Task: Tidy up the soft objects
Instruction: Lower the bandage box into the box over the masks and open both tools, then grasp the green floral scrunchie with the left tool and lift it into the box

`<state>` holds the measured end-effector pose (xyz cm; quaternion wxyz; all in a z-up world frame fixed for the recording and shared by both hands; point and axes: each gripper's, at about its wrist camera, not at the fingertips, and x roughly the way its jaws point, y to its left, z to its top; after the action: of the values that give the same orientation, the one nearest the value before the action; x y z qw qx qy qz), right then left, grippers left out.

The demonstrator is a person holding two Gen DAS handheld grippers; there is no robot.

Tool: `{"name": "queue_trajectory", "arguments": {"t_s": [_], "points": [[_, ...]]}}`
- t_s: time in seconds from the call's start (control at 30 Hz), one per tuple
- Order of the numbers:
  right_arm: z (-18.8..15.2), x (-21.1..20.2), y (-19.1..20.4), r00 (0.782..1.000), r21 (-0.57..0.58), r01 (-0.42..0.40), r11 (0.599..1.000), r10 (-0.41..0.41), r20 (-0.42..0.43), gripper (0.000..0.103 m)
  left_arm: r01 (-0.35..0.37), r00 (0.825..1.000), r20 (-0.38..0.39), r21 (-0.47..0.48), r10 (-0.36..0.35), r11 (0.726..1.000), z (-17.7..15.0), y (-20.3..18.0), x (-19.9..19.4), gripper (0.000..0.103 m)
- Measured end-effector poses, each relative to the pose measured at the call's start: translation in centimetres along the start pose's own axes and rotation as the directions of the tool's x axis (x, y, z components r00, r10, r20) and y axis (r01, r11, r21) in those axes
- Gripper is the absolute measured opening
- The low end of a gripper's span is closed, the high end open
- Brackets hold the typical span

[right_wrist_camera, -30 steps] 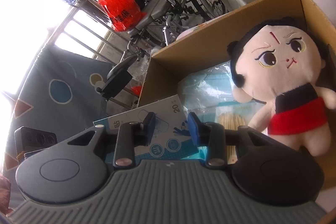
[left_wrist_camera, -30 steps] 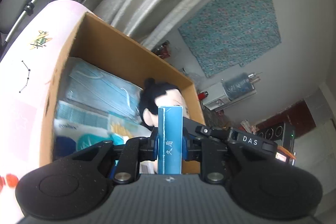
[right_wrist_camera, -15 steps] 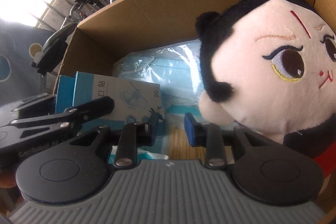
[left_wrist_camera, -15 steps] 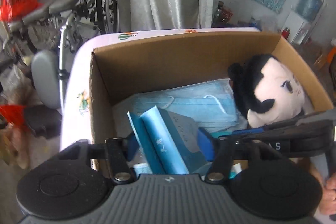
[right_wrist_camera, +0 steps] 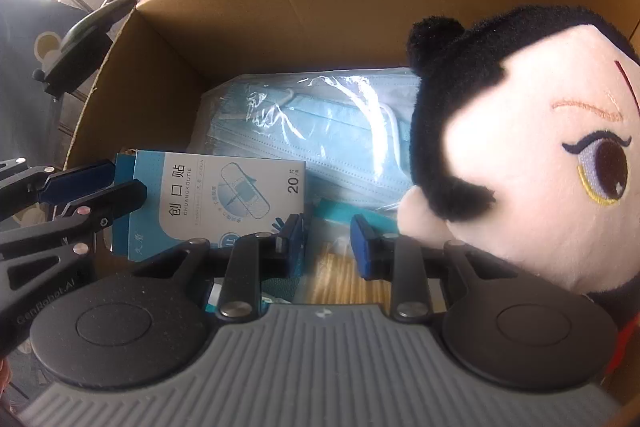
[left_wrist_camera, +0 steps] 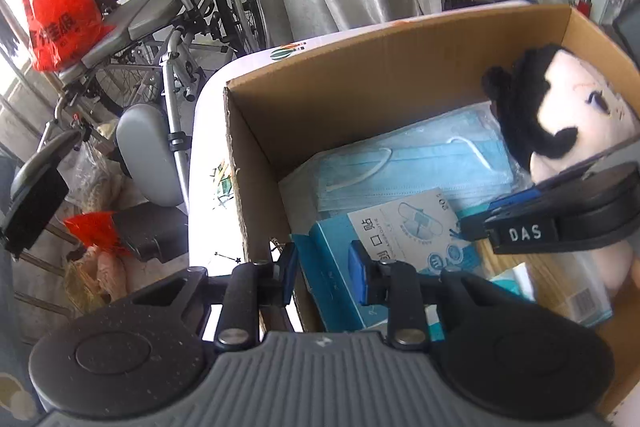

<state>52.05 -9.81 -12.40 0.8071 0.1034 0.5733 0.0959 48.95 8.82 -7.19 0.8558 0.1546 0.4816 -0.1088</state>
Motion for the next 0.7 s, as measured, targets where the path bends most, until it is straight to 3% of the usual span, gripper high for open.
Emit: {"name": "queue_trajectory", "arguments": {"t_s": [0.1, 0.17, 0.2, 0.3, 0.5, 0.6, 0.7], "points": [[0.0, 0.5, 0.3, 1.0, -0.003, 0.012, 1.0, -0.012, -0.014, 0.025, -0.023, 0.997, -0.069, 0.102, 0.03, 0.995, -0.1, -1.8, 1.7, 0.015], [0.0, 1.0, 0.6, 0.999, -0.012, 0.028, 1.0, -0.028, -0.019, 0.024, -0.126, 0.99, -0.038, 0.226, 0.139, 0.966, -0.8, -3.9, 2.7, 0.0], [0.1, 1.1, 0.8, 0.999, -0.017, 0.034, 0.999, -0.034, -0.02, 0.024, -0.158, 0.985, -0.023, 0.258, 0.169, 0.953, -1.1, -4.6, 3.1, 0.0], [0.1, 1.5, 1.1, 0.998, -0.024, 0.049, 0.999, -0.05, -0.027, 0.022, -0.075, 0.992, -0.085, 0.173, 0.09, 0.982, -0.9, -4.0, 4.1, 0.001], [-0.1, 0.3, 1.2, 0.998, -0.029, 0.061, 0.998, -0.06, 0.02, 0.022, -0.099, 0.989, -0.091, 0.178, 0.116, 0.979, -0.6, -4.0, 3.7, 0.014], [-0.5, -3.5, 1.4, 0.995, -0.086, 0.013, 0.996, -0.004, 0.102, 0.023, -0.116, 0.993, -0.004, 0.13, 0.118, 0.985, -0.9, -3.4, 0.7, 0.022], [-1.9, -8.1, 1.6, 0.981, -0.158, -0.046, 0.986, 0.074, 0.179, 0.025, -0.089, 0.992, 0.096, 0.083, 0.081, 0.993, -2.6, -2.8, -4.5, 0.027]]}}
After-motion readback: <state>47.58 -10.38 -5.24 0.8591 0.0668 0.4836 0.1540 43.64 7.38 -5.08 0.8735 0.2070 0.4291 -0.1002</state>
